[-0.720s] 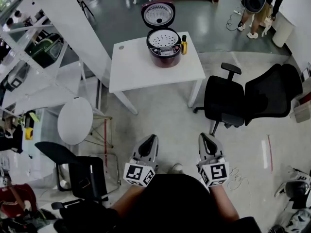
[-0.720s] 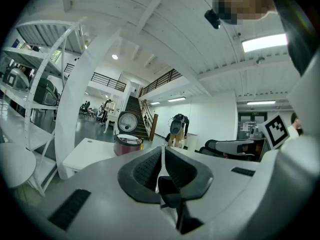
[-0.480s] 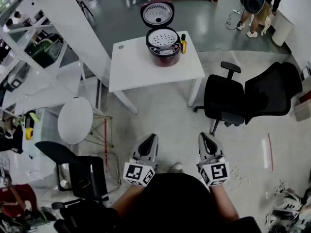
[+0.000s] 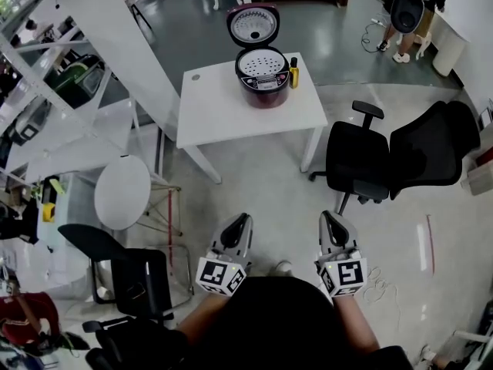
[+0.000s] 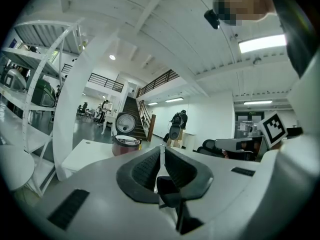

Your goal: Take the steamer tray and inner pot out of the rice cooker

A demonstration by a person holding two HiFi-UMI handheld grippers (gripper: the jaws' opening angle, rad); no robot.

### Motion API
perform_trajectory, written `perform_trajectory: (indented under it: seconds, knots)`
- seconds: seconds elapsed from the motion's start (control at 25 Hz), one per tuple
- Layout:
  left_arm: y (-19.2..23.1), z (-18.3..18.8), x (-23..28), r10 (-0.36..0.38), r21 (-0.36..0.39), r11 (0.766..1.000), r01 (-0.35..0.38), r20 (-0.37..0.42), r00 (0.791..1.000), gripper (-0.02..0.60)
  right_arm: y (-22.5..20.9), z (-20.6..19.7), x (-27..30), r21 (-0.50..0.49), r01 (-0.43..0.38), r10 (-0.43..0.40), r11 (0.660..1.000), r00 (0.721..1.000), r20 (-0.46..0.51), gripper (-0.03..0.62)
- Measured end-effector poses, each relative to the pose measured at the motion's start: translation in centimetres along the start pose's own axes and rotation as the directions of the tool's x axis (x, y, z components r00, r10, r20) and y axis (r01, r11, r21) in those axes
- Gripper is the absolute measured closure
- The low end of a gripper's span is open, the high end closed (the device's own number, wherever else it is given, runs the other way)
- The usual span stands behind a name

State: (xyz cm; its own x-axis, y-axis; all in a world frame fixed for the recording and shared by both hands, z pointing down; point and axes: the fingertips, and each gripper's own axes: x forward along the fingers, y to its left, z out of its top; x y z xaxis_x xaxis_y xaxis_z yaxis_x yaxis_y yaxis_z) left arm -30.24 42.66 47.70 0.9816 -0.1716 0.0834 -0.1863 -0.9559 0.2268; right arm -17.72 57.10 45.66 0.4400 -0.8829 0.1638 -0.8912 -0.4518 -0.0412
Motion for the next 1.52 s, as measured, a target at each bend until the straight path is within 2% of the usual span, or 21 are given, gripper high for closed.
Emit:
perform_trajectory:
  seconds: [0.12, 0.24, 0.28, 0.32, 0.36, 0.52, 0.56, 0.64, 0.76, 0.88, 1.04, 1.36, 1.52]
  knots:
    - [0.1, -0.3, -0.1, -0.005, -0.017, 1.0, 0.004, -0.006, 1.0, 0.562, 0.2, -1.2, 0.2, 0.021, -0.014, 0.015, 1.0, 0.998, -0.057, 0.592]
    - [0.3, -0.6, 0.0, -0.013, -0.031, 0.999, 0.013, -0.015, 1.0, 0.56, 0.2, -1.2, 0.2, 0.034, -0.019, 0.021, 0.999, 0.998, -0.058, 0.59]
    - [0.3, -0.5, 0.0, -0.019, -0.032, 0.999, 0.018, -0.017, 1.0, 0.547, 0.0, -1.1, 0.2, 0.038, -0.013, 0.015, 0.999, 0.998, -0.056, 0.535]
    - [0.3, -0.6, 0.0, -0.027, -0.032, 0.999, 0.026, -0.019, 0.999, 0.519, -0.2, -1.2, 0.2, 0.037, -0.006, 0.008, 0.999, 0.998, -0.058, 0.451]
    - [0.2, -0.8, 0.1, -0.041, -0.033, 0.999, 0.04, -0.027, 0.999, 0.503, -0.5, -1.2, 0.2, 0.034, 0.0, 0.002, 0.999, 0.998, -0.063, 0.408]
    - [0.0, -2.5, 0.7, -0.101, -0.06, 0.994, 0.096, -0.084, 0.991, 0.356, -1.8, -2.0, 0.3, 0.048, 0.031, -0.027, 0.998, 0.997, -0.068, 0.353]
    - [0.1, -2.8, 0.6, -0.096, -0.063, 0.994, 0.091, -0.088, 0.991, 0.325, -2.1, -2.4, 0.2, 0.057, 0.037, -0.033, 0.998, 0.997, -0.071, 0.347]
    - [0.5, -2.8, 0.3, -0.067, -0.06, 0.996, 0.063, -0.074, 0.995, 0.31, -2.3, -2.9, 0.1, 0.059, 0.03, -0.025, 0.998, 0.996, -0.081, 0.344]
    - [1.5, -2.1, 0.2, -0.014, -0.05, 0.999, 0.012, -0.043, 0.999, 0.307, -2.6, -3.4, 0.4, 0.058, 0.004, 0.001, 0.998, 0.996, -0.089, 0.344]
    - [2.2, -1.8, 0.3, 0.014, -0.048, 0.999, -0.016, -0.04, 0.999, 0.302, -2.5, -4.0, 1.2, 0.098, -0.044, 0.054, 0.994, 0.993, -0.105, 0.344]
    - [2.4, -2.2, 0.6, 0.007, -0.06, 0.998, -0.011, -0.062, 0.998, 0.302, -2.1, -4.2, 2.1, 0.112, -0.098, 0.111, 0.989, 0.988, -0.107, 0.344]
    - [2.3, -1.6, 3.6, -0.024, -0.06, 0.998, 0.02, -0.069, 0.997, 0.302, -3.1, -5.1, 3.6, 0.105, -0.103, 0.117, 0.989, 0.983, -0.141, 0.345]
    - [4.2, -1.3, 6.0, -0.026, -0.069, 0.997, 0.022, -0.061, 0.998, 0.302, -2.8, -5.1, 5.8, 0.151, -0.175, 0.193, 0.973, 0.974, -0.116, 0.345]
